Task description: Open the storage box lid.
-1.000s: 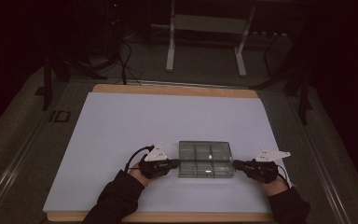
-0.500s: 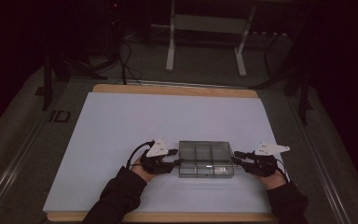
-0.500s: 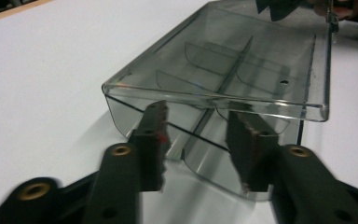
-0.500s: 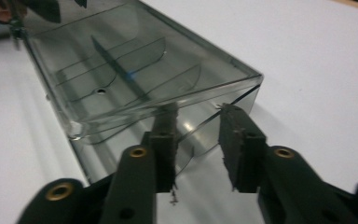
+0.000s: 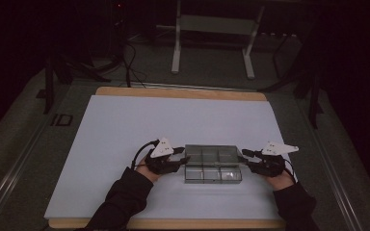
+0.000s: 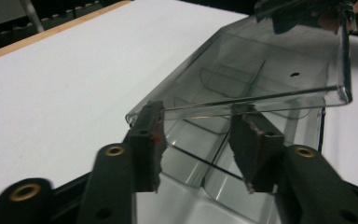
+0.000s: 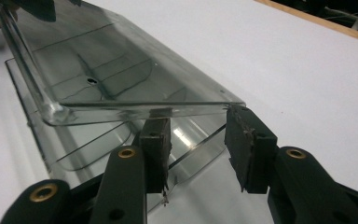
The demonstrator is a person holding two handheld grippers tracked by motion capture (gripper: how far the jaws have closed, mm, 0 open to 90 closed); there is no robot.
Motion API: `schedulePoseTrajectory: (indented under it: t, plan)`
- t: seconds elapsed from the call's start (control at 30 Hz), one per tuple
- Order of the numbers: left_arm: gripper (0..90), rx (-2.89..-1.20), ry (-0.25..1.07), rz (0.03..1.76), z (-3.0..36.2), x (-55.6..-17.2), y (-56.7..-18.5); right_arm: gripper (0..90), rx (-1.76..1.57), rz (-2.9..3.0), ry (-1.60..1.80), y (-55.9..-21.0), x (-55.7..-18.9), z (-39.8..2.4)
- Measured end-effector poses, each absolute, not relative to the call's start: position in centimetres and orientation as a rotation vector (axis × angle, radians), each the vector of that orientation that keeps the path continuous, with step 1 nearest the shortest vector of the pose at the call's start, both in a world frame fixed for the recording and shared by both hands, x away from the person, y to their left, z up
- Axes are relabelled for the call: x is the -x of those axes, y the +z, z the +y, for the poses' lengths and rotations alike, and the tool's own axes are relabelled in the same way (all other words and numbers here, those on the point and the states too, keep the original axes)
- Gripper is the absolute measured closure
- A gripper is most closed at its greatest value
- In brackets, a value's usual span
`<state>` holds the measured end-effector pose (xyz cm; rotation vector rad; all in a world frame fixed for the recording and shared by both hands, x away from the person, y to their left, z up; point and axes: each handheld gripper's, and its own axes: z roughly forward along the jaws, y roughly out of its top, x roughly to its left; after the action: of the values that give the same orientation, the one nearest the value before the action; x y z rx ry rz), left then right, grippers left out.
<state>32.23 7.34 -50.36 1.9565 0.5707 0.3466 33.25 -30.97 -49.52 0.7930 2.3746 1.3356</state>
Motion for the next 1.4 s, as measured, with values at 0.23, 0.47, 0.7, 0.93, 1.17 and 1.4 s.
schedulePoseTrajectory:
  t: [0.23, 0.47, 0.7, 0.93, 1.17, 1.4]
  plan:
    - [66.8, -1.941, 0.337, 0.569, 7.2, -33.0, -50.3, 64.6, -0.802, 2.363, 1.321, -49.3, -34.0, -30.6]
    - [70.7, -1.914, 0.394, 0.592, 6.9, -33.4, -50.1, 73.6, -0.821, 2.329, 1.321, -49.1, -34.5, -30.2]
    - [77.3, -1.875, 0.438, 0.638, 6.8, -34.1, -49.9, 78.5, -0.846, 2.293, 1.296, -48.8, -35.1, -29.8]
    - [78.2, -1.839, 0.440, 0.674, 6.6, -34.9, -49.9, 78.8, -0.903, 2.249, 1.304, -48.7, -35.7, -29.4]
    - [79.8, -1.806, 0.473, 0.699, 6.2, -35.3, -50.0, 78.8, -0.936, 2.224, 1.293, -48.8, -36.1, -29.0]
    - [79.9, -1.773, 0.493, 0.741, 5.9, -35.8, -50.3, 78.8, -0.971, 2.199, 1.277, -49.0, -36.6, -28.5]
